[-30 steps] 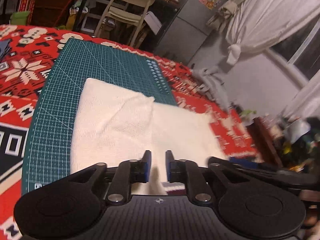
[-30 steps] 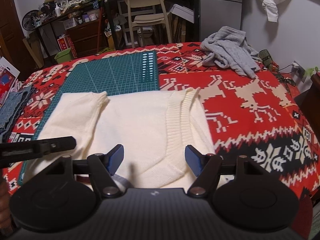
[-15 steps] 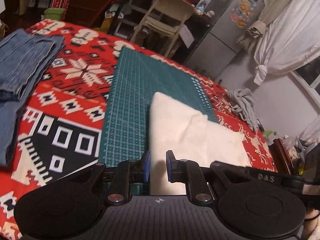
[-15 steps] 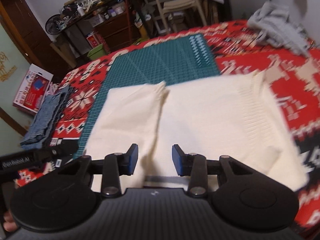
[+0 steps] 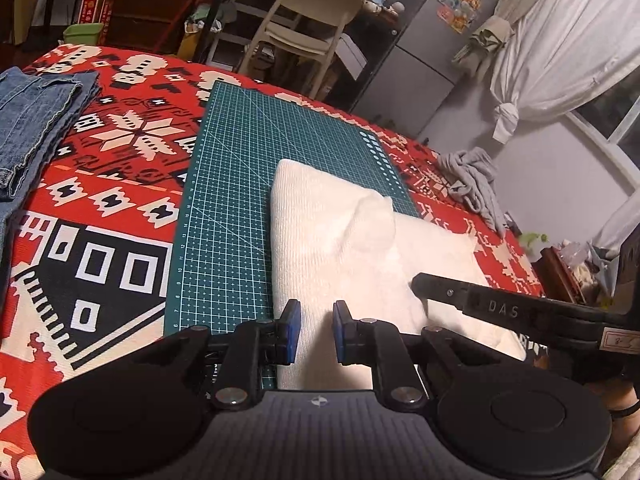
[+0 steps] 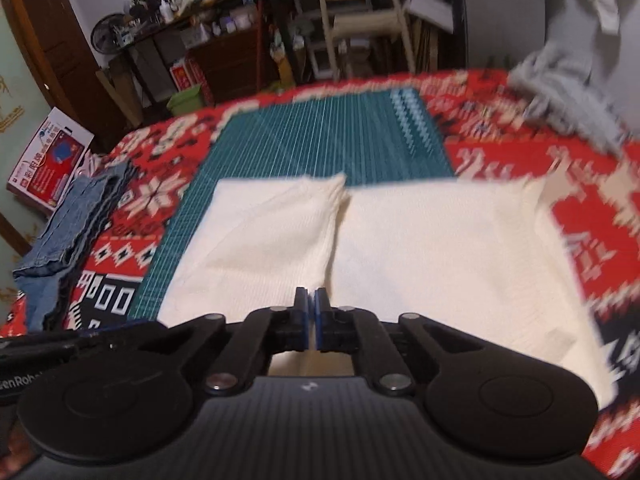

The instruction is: Fold clothes

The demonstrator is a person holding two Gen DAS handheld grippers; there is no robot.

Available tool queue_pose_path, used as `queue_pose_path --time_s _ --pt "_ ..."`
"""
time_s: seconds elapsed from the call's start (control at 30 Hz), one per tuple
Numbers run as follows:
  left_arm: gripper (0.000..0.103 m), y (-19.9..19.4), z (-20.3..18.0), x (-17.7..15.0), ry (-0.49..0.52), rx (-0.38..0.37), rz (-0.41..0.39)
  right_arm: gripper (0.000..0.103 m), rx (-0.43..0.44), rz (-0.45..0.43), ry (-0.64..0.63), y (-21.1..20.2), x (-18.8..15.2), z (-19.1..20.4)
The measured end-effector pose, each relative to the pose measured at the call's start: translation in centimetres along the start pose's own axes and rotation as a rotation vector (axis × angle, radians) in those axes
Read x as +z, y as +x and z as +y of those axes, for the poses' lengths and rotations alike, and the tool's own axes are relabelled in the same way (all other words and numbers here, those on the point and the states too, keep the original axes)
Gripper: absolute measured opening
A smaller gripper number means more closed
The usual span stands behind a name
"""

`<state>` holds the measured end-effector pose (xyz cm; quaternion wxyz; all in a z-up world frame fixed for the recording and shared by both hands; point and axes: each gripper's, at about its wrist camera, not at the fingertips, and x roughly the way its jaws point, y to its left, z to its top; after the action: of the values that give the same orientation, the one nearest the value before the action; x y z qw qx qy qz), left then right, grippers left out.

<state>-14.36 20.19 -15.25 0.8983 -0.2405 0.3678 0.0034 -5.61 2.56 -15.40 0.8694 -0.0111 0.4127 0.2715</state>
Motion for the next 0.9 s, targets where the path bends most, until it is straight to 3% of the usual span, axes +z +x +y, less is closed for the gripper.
queue_pose_path --time_s 0.13,0.33,0.53,0.67,0.73,0.77,0.9 --pt "0.016 0.1 0.1 0.0 -0.002 0.001 0.005 0.000 -0.104 0.044 -0.051 1.2 -0.8 -0.7" --pt "0.015 0.1 0.5 0.0 -0.025 -0.007 0.008 0.002 0.028 0.025 0.090 0.1 -0.8 -2.3" --pt "0.016 0.0 -0.1 -0.1 0.006 0.013 0.008 0.016 0.102 -0.012 0.199 -0.3 -0.9 -3.5" --pt "0.016 0.0 -0.2 -0.1 0.016 0.016 0.008 0.023 0.131 0.035 0.220 1.1 -1.1 -3.3" --pt "0.016 0.0 -0.2 -0.1 0.019 0.017 0.008 0.021 0.136 0.051 0.230 1.5 -1.2 -3.3" --pt "0.016 0.0 -0.3 -0.1 0.022 0.018 0.007 0.004 0.139 0.048 0.227 1.5 -1.1 -3.1" --pt "0.016 0.0 -0.7 -0.2 0.042 0.021 0.015 0.004 0.085 -0.025 0.106 -0.5 -0.7 -1.2"
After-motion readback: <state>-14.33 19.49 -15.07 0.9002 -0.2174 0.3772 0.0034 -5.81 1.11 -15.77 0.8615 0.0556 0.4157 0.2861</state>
